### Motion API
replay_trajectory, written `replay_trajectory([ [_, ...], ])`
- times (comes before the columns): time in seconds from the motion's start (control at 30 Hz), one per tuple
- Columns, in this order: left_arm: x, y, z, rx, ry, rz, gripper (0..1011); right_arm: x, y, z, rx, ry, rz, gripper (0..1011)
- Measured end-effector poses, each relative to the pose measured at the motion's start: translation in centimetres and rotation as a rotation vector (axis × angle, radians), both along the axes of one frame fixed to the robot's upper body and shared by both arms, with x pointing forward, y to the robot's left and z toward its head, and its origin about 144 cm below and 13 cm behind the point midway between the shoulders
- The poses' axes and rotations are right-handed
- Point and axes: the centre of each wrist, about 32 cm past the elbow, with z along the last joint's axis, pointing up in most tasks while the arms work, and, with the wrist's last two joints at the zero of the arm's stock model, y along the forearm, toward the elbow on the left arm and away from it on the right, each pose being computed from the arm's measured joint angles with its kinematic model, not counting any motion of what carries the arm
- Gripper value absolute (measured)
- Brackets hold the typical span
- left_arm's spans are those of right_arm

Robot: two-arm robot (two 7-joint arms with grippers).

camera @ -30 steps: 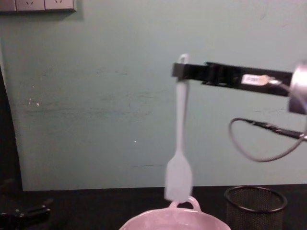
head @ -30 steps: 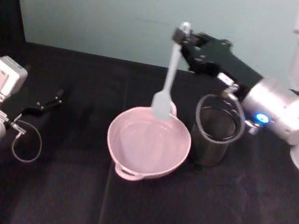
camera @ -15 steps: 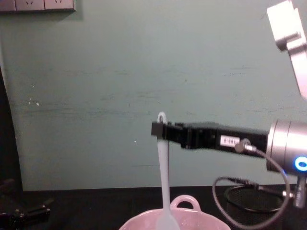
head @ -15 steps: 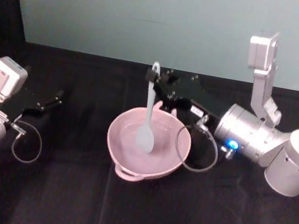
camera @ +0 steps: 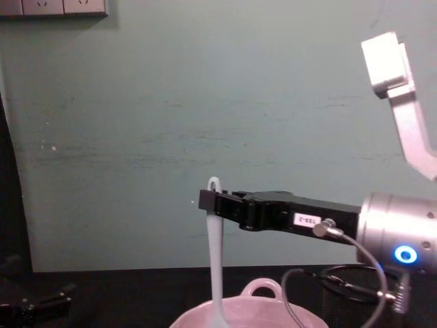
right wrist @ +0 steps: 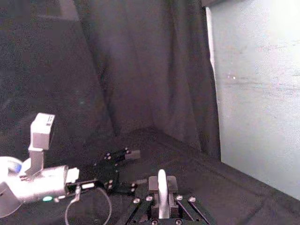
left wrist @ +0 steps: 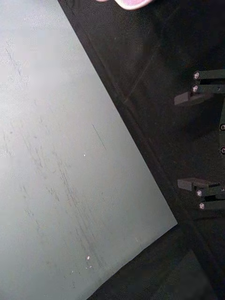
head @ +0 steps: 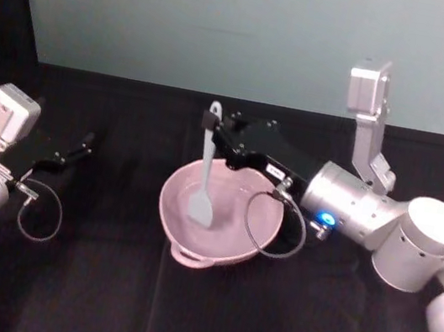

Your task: Use the one hand to pick up the spoon and stir the clear water in the bowl.

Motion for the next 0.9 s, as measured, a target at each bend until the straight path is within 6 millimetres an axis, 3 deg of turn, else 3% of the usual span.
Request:
replay_trajectory([
  [0.23, 0.0, 0.0, 0.0, 0.000, 0.000, 0.000, 1011, 1.7, 0.4, 0.0, -0.004, -0.018, -0.017, 116],
  [0.43, 0.0, 0.0, 0.0, 0.000, 0.000, 0.000, 1011, 2.3, -0.6, 0.4, -0.004, -0.030, -0.060, 116],
  [0.9, 0.0, 0.0, 0.0, 0.000, 0.000, 0.000, 1011, 0.5, -3.7, 0.5, -0.025, -0.015, -0.131, 116],
])
